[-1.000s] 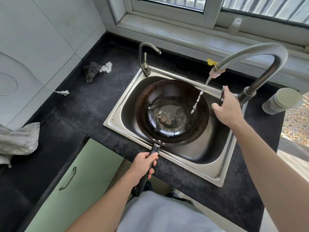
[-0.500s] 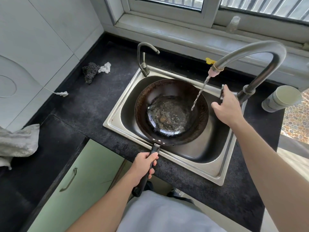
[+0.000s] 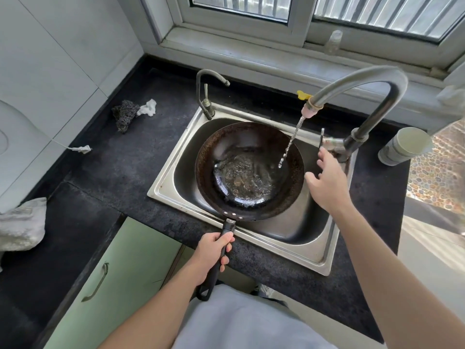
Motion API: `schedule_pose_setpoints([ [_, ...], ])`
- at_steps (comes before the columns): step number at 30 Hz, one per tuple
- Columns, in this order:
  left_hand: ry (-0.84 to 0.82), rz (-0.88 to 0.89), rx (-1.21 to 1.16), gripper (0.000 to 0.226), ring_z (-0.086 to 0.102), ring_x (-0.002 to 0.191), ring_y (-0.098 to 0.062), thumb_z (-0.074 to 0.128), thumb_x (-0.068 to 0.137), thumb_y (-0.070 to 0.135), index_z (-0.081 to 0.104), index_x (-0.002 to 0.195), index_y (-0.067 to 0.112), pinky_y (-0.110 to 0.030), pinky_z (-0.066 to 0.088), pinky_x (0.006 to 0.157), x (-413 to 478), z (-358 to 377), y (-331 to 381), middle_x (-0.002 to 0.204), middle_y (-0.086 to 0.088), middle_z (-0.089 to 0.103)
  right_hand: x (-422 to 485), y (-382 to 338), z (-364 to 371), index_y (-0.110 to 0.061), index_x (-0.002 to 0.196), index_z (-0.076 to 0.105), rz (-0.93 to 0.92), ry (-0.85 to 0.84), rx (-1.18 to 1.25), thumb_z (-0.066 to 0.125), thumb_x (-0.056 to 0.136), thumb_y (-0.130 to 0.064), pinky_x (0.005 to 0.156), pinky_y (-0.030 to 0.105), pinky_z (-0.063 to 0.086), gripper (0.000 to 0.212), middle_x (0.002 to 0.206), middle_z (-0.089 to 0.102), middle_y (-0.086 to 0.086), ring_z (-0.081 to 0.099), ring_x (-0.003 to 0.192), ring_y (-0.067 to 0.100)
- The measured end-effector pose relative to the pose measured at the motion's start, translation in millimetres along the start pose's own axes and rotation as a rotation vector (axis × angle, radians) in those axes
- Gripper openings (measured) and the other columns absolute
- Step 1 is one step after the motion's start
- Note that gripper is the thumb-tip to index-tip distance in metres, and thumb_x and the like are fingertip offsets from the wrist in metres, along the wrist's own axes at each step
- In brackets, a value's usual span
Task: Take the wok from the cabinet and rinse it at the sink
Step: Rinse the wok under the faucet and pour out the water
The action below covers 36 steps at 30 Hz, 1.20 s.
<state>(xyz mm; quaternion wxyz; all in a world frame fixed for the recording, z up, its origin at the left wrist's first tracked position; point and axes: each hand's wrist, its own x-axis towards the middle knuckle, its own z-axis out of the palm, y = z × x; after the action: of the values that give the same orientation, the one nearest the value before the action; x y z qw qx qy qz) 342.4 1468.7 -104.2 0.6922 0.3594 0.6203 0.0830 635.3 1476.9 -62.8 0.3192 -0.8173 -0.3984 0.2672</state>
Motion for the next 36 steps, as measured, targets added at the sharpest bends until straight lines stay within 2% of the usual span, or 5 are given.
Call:
schedule_pose_setpoints([
  [12,-0.144,-0.035,-0.080,0.022,0.045,0.042,-0.014,0.059,0.096,0.020,0.061,0.102,-0.001,-0.025,0.038,0.039,6,-11,-2,0.068,-0.002,0.052,-172,-32,104,-0.025,0.106,0.057,0.222,-0.005,0.175,0.069,0.089,-0.030,0.074,0.014,0.049,0.022,0.097,0.066,-0.008,0.064,0.088,0.006],
  [20,-0.382,-0.125,-0.124,0.025,0.070,0.071,-0.020,0.063,0.094,0.012,0.064,0.106,-0.010,-0.031,0.061,0.071,26,-32,9,0.089,-0.015,0.073,-219,-51,167,-0.025,0.090,0.064,0.508,-0.307,0.143,0.064,0.073,-0.070,0.074,0.039,0.060,0.047,0.082,0.071,-0.003,0.069,0.078,0.014],
  [26,-0.425,-0.144,-0.087,0.032,0.076,0.085,-0.021,0.064,0.093,0.017,0.065,0.110,-0.011,-0.028,0.060,0.067,30,-35,8,0.103,-0.020,0.075,-201,-79,187,0.003,0.102,0.065,0.793,-0.240,0.826,0.064,0.086,-0.005,0.065,0.038,0.061,0.018,0.077,0.068,0.017,0.067,0.064,0.023],
  [30,-0.486,-0.140,-0.023,0.029,0.073,0.098,-0.023,0.062,0.095,0.018,0.067,0.109,-0.007,-0.025,0.059,0.069,31,-40,13,0.107,-0.019,0.075,-196,-90,200,-0.004,0.081,0.059,0.789,-0.055,0.743,0.053,0.090,-0.007,0.039,0.027,0.043,0.012,0.055,0.052,0.006,0.048,0.041,0.016],
  [36,-0.550,-0.200,0.025,0.026,0.072,0.104,-0.020,0.061,0.095,0.015,0.068,0.112,-0.003,-0.032,0.058,0.088,32,-43,24,0.110,-0.016,0.075,-201,-85,212,-0.011,0.073,0.052,0.628,0.050,0.699,0.055,0.098,-0.024,0.038,0.030,0.038,0.028,0.047,0.048,-0.002,0.042,0.038,0.018],
])
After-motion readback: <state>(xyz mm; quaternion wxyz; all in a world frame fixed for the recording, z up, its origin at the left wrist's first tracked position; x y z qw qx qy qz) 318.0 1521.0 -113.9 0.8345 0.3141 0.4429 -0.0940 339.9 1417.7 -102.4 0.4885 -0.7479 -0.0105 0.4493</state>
